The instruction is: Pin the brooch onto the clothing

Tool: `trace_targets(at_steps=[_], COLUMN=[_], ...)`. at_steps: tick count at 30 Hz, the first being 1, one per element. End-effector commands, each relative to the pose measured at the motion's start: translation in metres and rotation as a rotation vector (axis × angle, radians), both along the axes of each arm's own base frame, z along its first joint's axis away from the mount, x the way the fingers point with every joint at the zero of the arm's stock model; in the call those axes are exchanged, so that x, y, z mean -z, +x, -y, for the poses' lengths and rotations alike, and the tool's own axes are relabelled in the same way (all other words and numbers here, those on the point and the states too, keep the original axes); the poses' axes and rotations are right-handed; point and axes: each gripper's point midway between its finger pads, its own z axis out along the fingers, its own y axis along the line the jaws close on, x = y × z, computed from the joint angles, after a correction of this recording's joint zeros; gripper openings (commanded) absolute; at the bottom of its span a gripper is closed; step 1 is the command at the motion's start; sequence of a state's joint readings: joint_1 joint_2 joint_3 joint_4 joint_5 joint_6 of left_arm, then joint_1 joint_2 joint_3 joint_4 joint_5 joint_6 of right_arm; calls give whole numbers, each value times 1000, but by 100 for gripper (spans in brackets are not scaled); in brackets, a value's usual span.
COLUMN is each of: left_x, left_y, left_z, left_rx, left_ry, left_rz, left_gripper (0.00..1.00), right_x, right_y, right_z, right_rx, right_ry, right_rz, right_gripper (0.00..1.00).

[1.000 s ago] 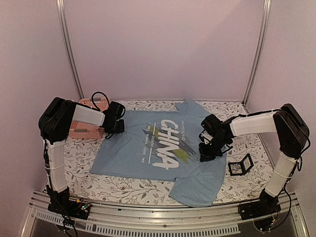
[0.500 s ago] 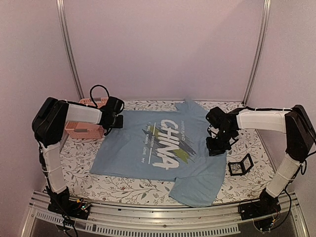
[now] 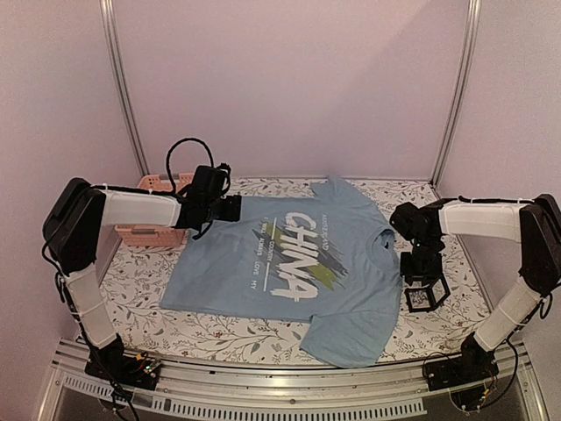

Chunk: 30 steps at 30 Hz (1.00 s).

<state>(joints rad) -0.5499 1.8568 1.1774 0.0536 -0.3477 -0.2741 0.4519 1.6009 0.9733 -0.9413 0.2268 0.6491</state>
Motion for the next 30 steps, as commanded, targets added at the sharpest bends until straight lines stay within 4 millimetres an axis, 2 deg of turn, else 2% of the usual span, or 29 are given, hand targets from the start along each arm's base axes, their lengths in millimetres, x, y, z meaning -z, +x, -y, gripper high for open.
trace_targets(at_steps=[1, 14, 23, 30], left_x=[-14, -8, -8, -6], left_y=[-2, -1, 0, 1], left_z=[4, 5, 5, 6], left_rx=[29, 28, 34, 35], left_ry=[-6, 5, 17, 20], left_rz=[38, 25, 22, 17], left_gripper=[70, 70, 70, 70], right_x=[-3, 17, 22, 27], right_y=[-6, -16, -22, -29], right_z=[20, 8, 13, 9], right_rx=[64, 54, 48, 39], right_ry=[-87, 11, 6, 49], right_rz=[1, -27, -51, -69], right_gripper=[31, 40, 47, 45])
